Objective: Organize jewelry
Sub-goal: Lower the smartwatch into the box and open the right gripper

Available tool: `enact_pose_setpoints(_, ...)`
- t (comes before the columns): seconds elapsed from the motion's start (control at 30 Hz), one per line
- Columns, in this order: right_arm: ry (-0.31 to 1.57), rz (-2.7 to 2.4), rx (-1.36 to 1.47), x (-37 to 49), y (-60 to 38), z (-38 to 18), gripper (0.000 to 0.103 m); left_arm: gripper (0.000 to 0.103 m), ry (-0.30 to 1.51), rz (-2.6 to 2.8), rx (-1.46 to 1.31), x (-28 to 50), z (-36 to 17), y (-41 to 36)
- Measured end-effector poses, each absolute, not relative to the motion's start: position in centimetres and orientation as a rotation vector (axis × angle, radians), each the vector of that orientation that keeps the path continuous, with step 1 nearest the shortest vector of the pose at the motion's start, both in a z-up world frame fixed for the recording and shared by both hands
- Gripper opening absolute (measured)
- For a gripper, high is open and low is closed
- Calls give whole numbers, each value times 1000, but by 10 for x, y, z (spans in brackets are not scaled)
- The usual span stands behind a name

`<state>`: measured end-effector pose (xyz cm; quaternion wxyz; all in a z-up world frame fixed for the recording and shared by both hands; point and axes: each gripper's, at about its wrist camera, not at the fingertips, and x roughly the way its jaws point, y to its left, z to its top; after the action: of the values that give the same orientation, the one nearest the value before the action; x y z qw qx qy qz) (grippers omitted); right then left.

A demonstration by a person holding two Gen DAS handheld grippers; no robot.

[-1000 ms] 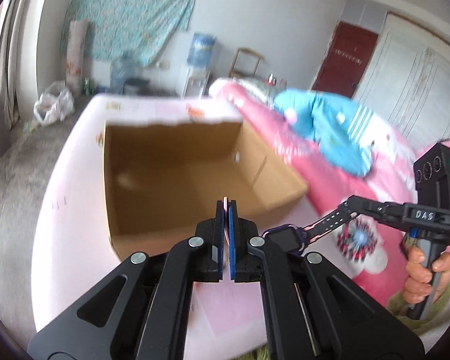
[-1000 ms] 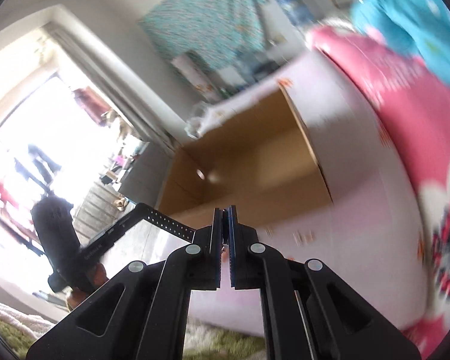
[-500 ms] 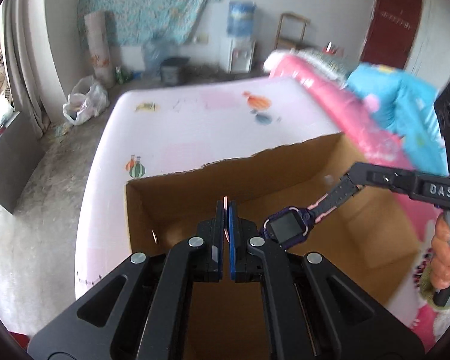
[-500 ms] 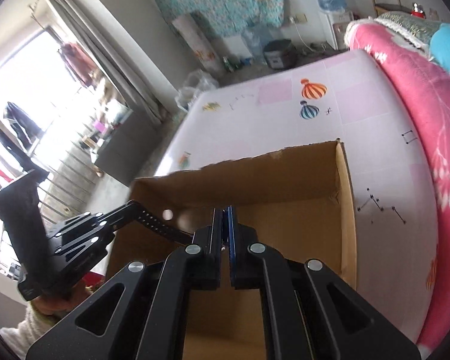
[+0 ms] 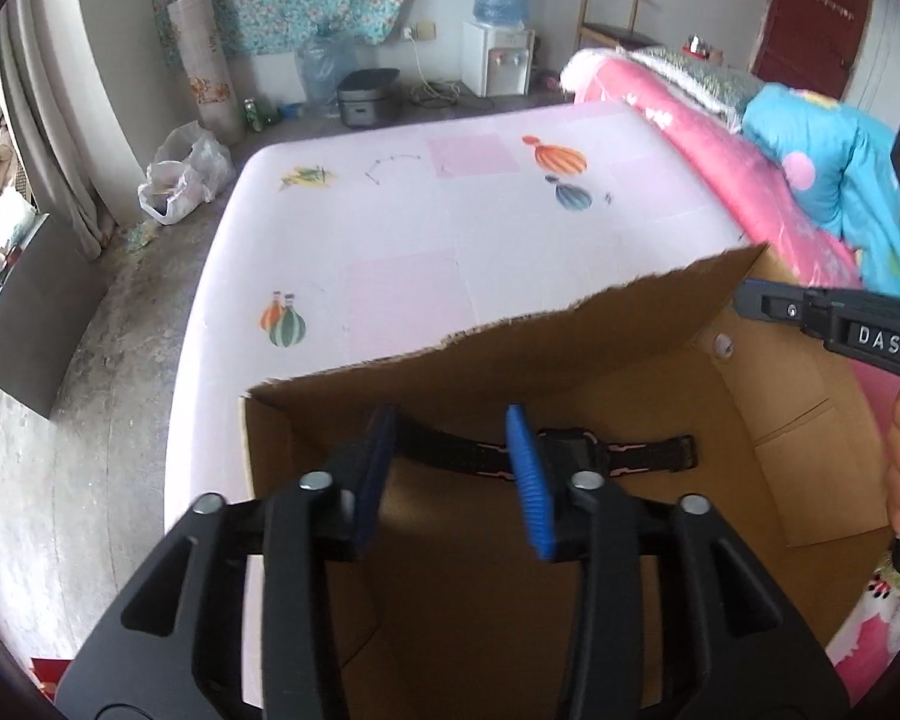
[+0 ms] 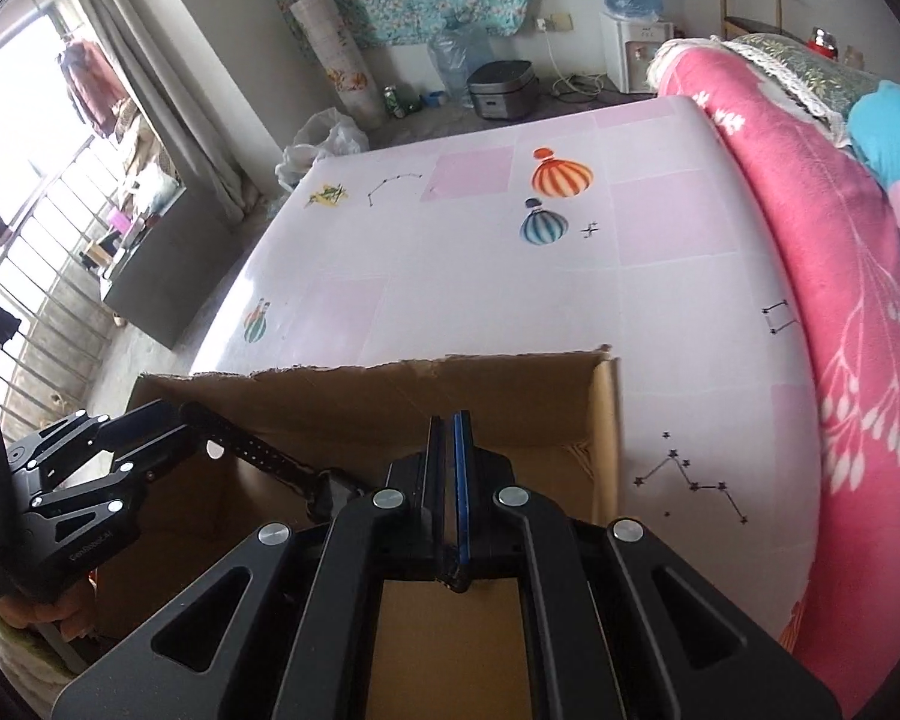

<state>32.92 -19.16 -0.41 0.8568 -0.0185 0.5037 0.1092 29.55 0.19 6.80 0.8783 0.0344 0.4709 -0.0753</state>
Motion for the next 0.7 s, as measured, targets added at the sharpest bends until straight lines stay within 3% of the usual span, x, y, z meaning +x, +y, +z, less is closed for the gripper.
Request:
enact_pose_setpoints(0.33, 977, 216, -96, 283, -196, 36, 6, 76, 784, -147, -13, 230, 135, 35)
enact_pose_setpoints(0.4, 957, 221, -120, 268, -193, 43, 17, 79, 760, -145, -34, 212, 142, 45)
enact_pose_setpoints(0.47, 923, 224, -132, 245, -192, 52, 38, 83, 735, -134, -59, 188, 147, 58)
enact_pose_setpoints(0.6, 843, 247, -164, 191, -186, 66, 54, 85, 723, -101, -114, 146, 143, 83)
enact_pose_setpoints(0.63, 822, 257, -169, 177, -185, 69, 62, 85, 729, -88, -133, 134, 137, 91)
enact_pose_setpoints(0.7, 790, 275, -166, 144, -184, 70, 66, 86, 751, -70, -164, 117, 124, 102)
